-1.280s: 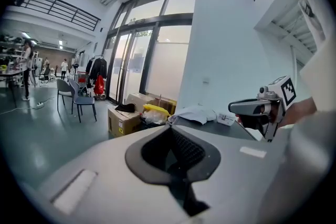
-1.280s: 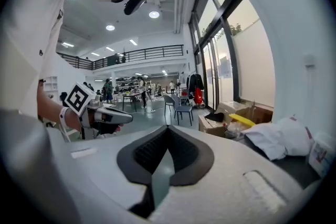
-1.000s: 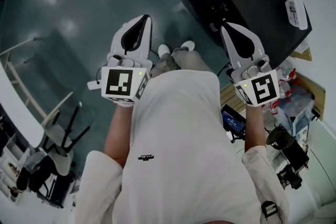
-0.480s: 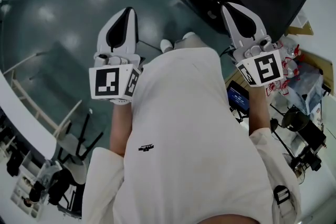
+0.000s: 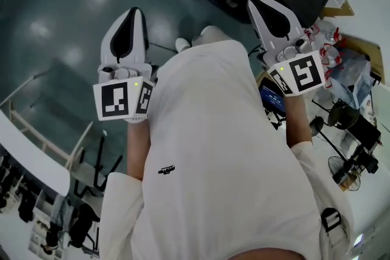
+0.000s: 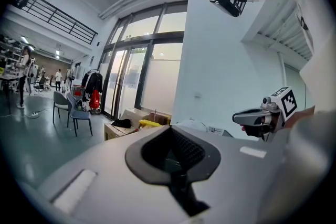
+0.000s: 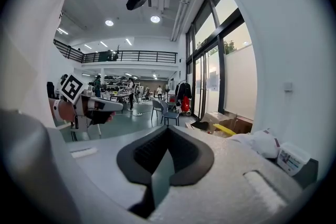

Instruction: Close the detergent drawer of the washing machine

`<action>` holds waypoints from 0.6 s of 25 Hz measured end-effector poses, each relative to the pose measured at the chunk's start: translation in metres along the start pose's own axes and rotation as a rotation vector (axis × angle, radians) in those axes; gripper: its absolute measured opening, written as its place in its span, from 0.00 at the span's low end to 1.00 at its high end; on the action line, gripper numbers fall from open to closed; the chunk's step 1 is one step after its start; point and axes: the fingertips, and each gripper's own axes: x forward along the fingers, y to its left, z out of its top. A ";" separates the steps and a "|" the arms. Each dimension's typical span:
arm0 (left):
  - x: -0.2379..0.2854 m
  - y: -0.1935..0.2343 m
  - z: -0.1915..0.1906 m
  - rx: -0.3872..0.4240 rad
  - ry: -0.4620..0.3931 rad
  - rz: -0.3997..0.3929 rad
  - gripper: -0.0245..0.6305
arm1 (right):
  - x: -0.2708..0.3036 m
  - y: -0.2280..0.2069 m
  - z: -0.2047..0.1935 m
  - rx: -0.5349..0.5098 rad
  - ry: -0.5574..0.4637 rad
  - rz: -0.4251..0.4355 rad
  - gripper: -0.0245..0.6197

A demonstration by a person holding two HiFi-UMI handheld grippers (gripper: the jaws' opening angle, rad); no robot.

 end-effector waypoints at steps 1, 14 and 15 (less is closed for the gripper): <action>0.000 -0.002 0.000 0.001 0.000 -0.004 0.07 | 0.000 0.001 0.001 0.004 0.000 0.001 0.04; 0.013 -0.005 0.006 0.019 0.024 -0.010 0.07 | 0.014 -0.006 0.009 0.034 -0.028 0.011 0.04; 0.012 -0.005 0.006 0.017 0.025 -0.008 0.07 | 0.014 -0.006 0.008 0.039 -0.027 0.013 0.04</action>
